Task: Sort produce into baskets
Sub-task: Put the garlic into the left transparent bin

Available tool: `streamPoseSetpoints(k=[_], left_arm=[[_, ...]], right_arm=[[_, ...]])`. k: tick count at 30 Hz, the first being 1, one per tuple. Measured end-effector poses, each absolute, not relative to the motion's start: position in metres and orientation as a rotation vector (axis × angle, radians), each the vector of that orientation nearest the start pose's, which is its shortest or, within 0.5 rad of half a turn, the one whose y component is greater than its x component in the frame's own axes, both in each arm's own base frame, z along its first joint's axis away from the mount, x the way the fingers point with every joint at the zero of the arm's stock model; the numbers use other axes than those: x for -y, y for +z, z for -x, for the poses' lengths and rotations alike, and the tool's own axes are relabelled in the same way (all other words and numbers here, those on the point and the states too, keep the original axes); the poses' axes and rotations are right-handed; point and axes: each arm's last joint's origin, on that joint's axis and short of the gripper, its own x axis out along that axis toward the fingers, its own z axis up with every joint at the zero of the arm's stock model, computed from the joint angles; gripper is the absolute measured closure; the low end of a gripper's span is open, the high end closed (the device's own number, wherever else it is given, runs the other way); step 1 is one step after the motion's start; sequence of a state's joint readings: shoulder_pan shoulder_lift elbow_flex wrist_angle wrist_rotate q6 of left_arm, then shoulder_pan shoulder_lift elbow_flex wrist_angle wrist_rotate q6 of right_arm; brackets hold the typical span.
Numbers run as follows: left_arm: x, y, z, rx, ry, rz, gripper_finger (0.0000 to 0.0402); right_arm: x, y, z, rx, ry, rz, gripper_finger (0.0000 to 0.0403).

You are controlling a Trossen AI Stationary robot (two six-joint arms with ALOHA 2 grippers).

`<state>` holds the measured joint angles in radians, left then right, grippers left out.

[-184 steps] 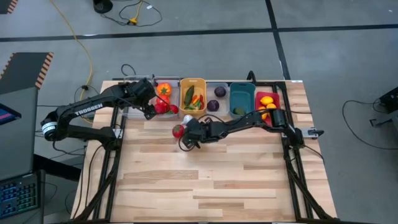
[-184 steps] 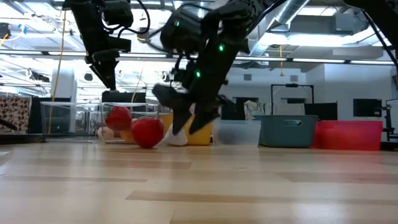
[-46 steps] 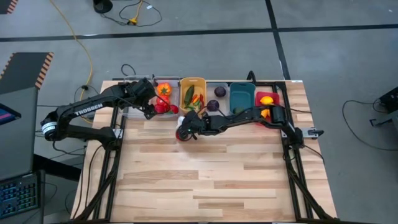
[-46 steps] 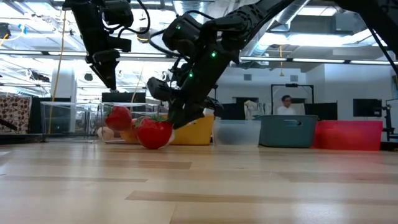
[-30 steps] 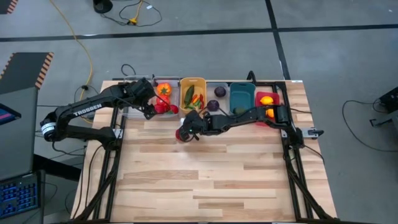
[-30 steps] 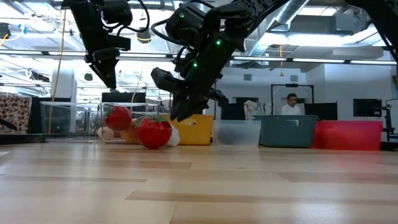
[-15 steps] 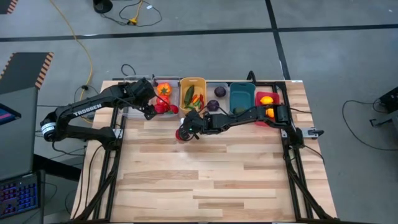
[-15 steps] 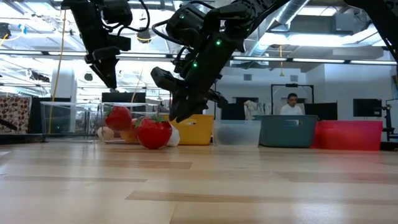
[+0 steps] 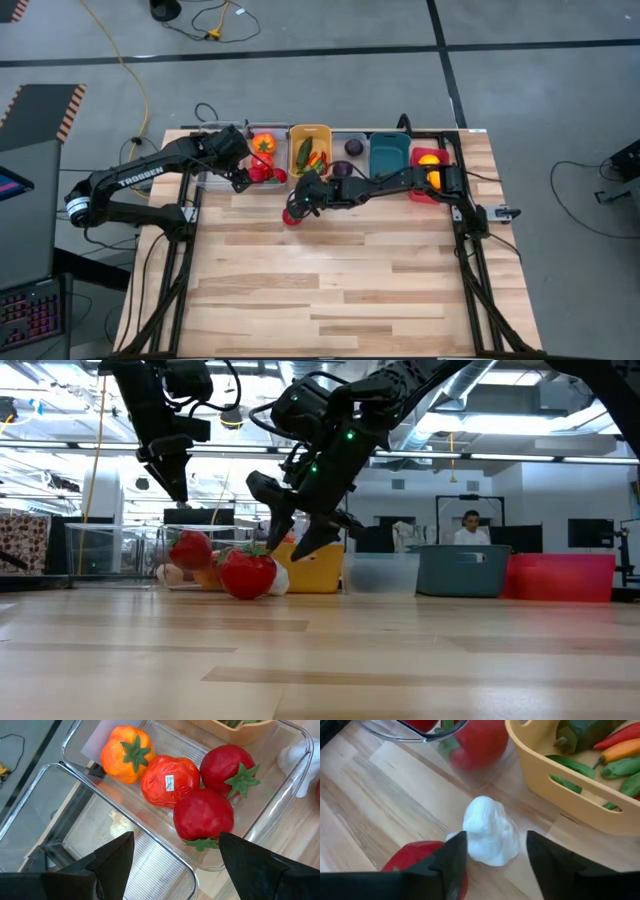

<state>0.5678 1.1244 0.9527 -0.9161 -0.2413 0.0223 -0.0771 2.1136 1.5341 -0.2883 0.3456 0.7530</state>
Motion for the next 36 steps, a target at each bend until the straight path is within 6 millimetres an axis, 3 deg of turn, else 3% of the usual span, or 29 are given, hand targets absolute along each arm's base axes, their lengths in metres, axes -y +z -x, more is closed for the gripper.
streamPoseSetpoints(k=[4,9,36], left_arm=[[-0.1146,0.274,-0.1667,-1.108,0.714,0.162,0.0123],[-0.1146,0.274,-0.1668,-1.108,0.714,0.162,0.0123],[-0.1147,0.274,-0.1669,-1.105,0.718,0.168,0.0123]], right_arm=[[0.0482,0.174,-0.4546,-0.657,-0.684,-0.595,0.0133],[0.0483,0.1768,-0.4581,-0.623,-0.645,-0.618,0.0108],[0.0469,0.1765,-0.4575,-0.582,-0.724,-0.634,0.0106]])
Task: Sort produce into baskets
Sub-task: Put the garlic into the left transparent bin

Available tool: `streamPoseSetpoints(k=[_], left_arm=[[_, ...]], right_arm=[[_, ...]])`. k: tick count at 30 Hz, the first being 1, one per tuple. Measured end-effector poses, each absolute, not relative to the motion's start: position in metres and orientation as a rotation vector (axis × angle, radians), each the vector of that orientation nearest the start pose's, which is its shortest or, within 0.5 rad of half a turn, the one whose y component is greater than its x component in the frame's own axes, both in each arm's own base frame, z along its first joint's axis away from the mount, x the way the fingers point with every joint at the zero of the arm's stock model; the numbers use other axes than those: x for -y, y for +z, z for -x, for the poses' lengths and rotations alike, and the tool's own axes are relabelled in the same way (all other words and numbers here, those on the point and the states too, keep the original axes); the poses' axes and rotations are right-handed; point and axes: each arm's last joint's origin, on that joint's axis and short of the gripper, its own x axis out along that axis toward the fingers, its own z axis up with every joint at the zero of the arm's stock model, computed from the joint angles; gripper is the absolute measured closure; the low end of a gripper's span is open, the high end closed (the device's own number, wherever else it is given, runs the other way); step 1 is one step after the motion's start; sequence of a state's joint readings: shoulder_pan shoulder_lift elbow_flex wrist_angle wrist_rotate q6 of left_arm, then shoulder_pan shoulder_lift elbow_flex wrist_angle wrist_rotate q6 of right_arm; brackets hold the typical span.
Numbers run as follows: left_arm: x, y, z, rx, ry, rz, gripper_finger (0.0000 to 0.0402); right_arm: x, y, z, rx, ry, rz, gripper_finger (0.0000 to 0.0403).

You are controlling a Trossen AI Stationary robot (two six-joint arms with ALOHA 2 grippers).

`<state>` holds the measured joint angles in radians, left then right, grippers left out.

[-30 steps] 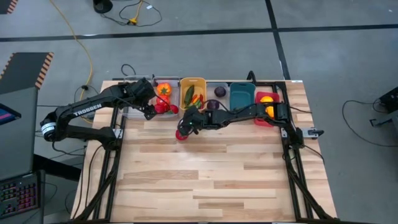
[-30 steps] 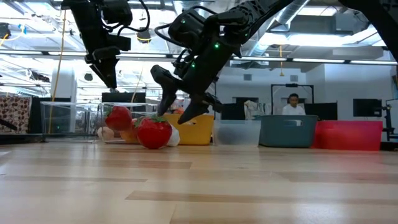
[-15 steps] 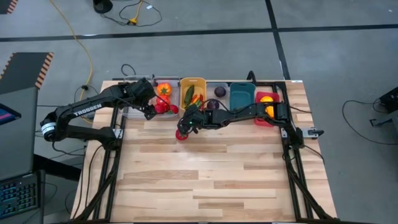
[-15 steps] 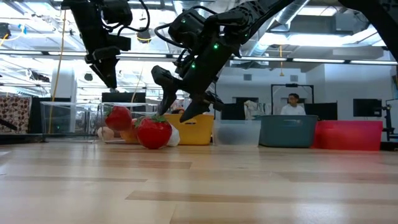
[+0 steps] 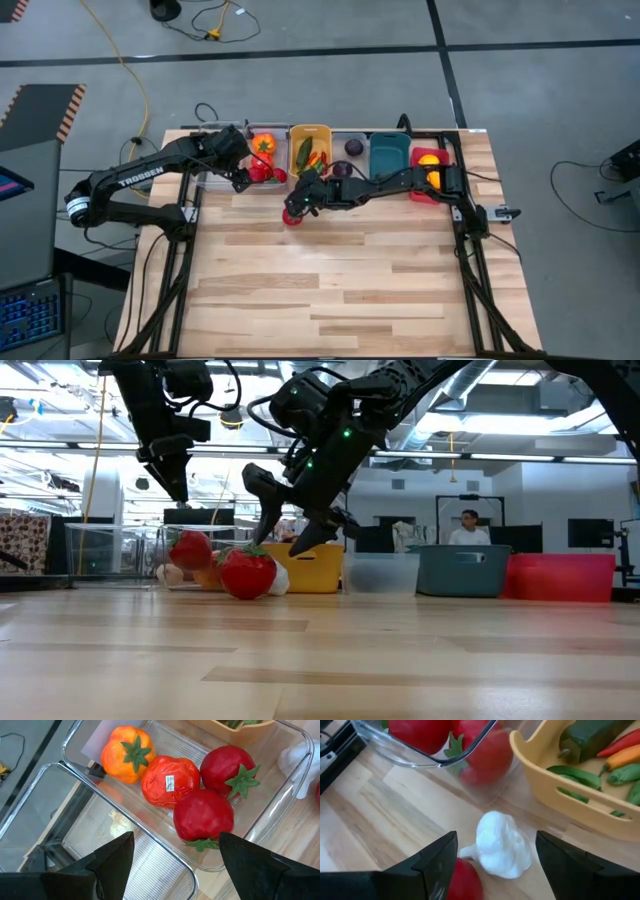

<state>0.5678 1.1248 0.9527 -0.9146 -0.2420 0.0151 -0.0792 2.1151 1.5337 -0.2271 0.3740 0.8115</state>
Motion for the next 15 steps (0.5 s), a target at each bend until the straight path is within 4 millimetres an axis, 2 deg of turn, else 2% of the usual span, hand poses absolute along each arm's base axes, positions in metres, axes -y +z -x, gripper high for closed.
streamPoseSetpoints(k=[6,15], left_arm=[[-0.115,0.274,-0.167,-1.105,0.719,0.168,0.0123],[-0.115,0.274,-0.167,-1.105,0.719,0.168,0.0123]], right_arm=[[0.045,0.176,-0.457,-0.576,-0.744,-0.623,0.0106],[0.031,0.176,-0.458,-0.574,-0.747,-0.6,0.0106]])
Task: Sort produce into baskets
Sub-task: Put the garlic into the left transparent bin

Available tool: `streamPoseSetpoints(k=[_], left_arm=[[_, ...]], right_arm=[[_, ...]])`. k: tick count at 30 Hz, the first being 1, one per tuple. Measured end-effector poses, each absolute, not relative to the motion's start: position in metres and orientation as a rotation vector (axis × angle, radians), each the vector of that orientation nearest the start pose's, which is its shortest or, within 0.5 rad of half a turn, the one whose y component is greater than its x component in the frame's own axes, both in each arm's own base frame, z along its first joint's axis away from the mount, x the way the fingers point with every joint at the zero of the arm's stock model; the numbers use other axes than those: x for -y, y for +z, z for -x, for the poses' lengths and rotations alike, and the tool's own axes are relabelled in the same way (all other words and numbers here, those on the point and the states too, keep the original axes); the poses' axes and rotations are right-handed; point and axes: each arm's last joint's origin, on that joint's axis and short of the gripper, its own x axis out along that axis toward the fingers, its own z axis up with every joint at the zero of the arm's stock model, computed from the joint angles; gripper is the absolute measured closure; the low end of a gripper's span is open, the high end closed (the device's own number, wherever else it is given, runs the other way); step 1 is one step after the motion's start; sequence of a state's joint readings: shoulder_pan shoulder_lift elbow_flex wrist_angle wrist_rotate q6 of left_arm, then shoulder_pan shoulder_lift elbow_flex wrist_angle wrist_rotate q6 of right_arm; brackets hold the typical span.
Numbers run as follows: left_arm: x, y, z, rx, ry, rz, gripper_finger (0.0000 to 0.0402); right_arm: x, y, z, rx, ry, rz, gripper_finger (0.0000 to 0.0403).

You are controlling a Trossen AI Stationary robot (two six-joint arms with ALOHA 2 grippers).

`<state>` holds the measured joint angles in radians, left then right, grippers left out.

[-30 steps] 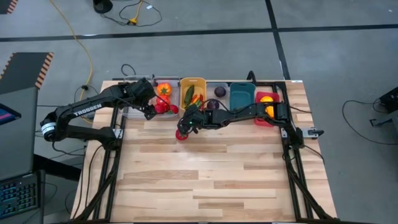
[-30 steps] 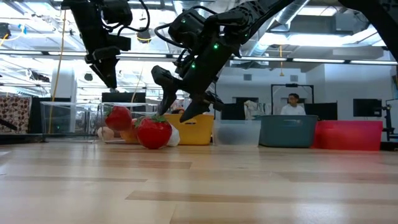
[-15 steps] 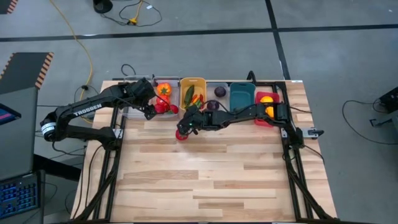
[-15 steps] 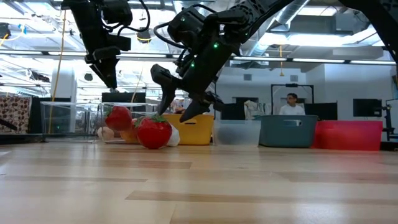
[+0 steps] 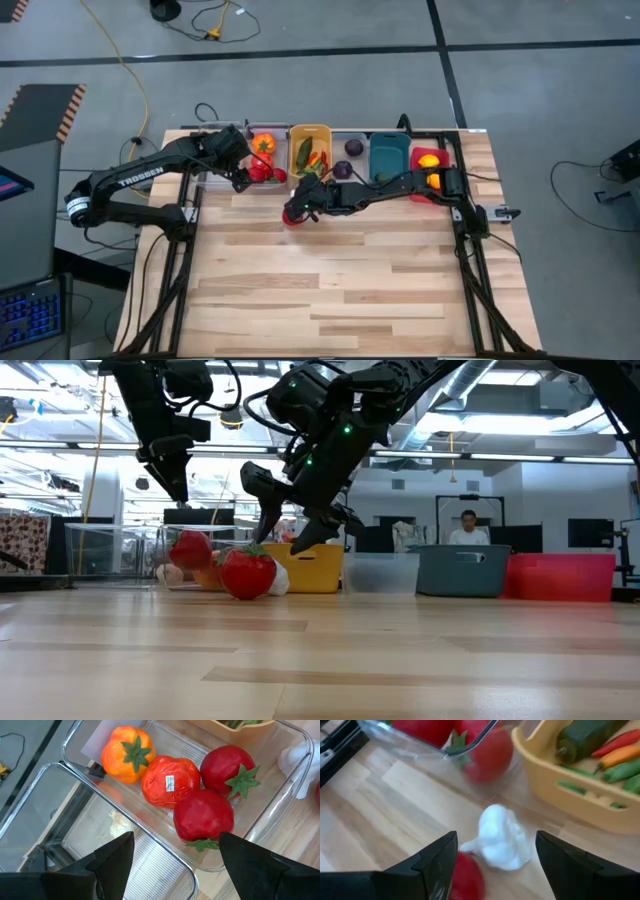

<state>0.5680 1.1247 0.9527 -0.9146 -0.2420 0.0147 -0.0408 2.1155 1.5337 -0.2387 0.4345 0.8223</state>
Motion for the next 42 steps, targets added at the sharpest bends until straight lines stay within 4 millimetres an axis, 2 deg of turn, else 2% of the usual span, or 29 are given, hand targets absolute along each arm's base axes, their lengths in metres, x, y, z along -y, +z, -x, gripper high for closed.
streamPoseSetpoints(k=[12,17,21,27,31,42], left_arm=[[-0.115,0.274,-0.167,-1.105,0.719,0.168,0.0123],[-0.115,0.274,-0.167,-1.105,0.719,0.169,0.0123],[-0.115,0.274,-0.167,-1.105,0.719,0.168,0.0123],[-0.115,0.274,-0.167,-1.107,0.725,0.165,0.0123],[-0.115,0.274,-0.167,-1.107,0.725,0.165,0.0123],[-0.115,0.274,-0.167,-1.107,0.725,0.165,0.0123]], right_arm=[[0.032,0.176,-0.457,-0.548,-0.783,-0.596,0.0106],[0.032,0.152,-0.462,-0.583,-0.799,-0.592,0.0106],[0.032,0.139,-0.467,-0.564,-0.794,-0.6,0.0106],[0.042,0.126,-0.471,-0.55,-0.81,-0.608,0.0106],[0.045,0.126,-0.471,-0.551,-0.82,-0.609,0.0107],[0.045,0.127,-0.472,-0.534,-0.823,-0.598,0.0161]])
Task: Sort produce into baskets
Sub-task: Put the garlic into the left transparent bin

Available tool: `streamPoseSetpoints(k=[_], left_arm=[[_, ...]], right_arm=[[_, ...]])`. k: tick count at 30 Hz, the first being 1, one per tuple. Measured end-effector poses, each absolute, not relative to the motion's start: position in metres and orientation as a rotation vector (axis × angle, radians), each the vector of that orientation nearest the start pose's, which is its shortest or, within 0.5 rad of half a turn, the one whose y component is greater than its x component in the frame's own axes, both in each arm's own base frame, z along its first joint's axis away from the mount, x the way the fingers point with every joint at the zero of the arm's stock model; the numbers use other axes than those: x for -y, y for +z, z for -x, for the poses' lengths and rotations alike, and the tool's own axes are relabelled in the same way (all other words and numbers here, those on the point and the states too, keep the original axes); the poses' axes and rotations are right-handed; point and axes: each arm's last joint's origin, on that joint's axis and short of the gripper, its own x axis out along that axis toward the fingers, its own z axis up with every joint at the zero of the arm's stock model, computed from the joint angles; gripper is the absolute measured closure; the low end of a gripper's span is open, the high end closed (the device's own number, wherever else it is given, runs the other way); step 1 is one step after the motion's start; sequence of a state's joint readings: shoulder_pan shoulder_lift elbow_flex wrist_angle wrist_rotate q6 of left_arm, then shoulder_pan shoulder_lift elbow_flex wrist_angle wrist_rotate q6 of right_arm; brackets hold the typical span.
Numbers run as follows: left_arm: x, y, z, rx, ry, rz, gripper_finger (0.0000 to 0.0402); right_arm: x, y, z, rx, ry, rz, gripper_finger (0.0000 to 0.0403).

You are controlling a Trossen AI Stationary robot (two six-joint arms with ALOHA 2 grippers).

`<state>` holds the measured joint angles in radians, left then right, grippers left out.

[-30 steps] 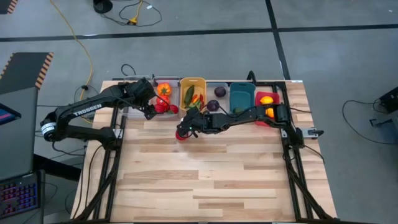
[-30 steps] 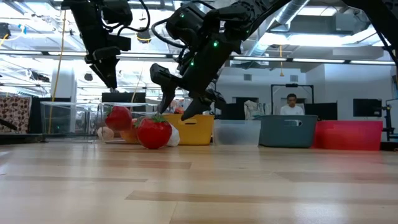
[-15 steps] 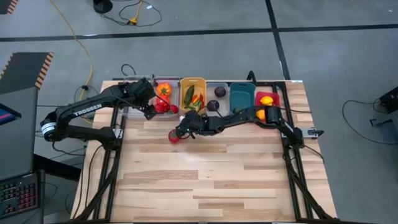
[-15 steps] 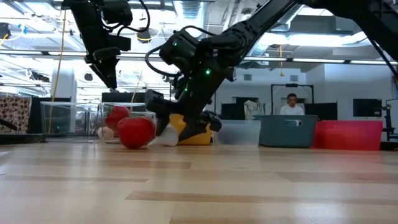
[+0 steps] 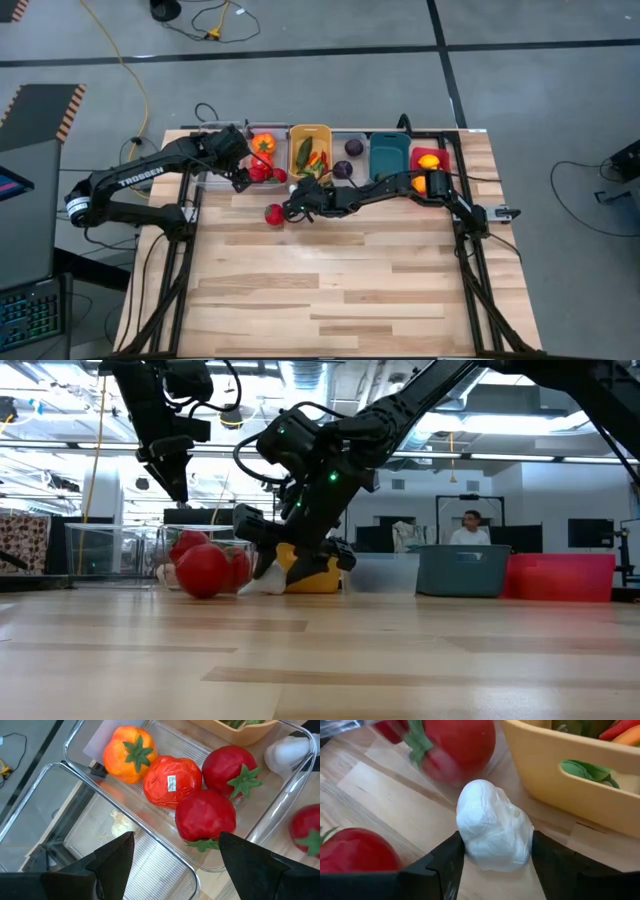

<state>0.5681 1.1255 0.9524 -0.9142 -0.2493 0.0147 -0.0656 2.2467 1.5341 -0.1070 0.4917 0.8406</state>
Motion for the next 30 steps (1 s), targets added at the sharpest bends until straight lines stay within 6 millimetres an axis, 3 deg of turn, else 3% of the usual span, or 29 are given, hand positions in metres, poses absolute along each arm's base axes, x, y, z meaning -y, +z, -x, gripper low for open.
streamPoseSetpoints(k=[5,13,22,30], left_arm=[[-0.115,0.274,-0.167,-1.107,0.725,0.164,0.0123],[-0.109,0.283,-0.159,-1.055,0.713,0.154,0.0123],[-0.088,0.309,-0.129,-0.885,0.699,0.188,0.0123],[-0.062,0.322,-0.119,-0.739,0.335,0.311,0.0123]], right_arm=[[0.044,0.128,-0.474,-0.531,-0.782,-0.622,0.0185],[0.037,0.134,-0.475,-0.541,-0.713,-0.653,0.0187],[0.014,0.182,-0.473,-0.469,-0.624,-0.592,0.0187],[0.003,0.223,-0.475,-0.283,-0.538,-0.489,0.0187]])
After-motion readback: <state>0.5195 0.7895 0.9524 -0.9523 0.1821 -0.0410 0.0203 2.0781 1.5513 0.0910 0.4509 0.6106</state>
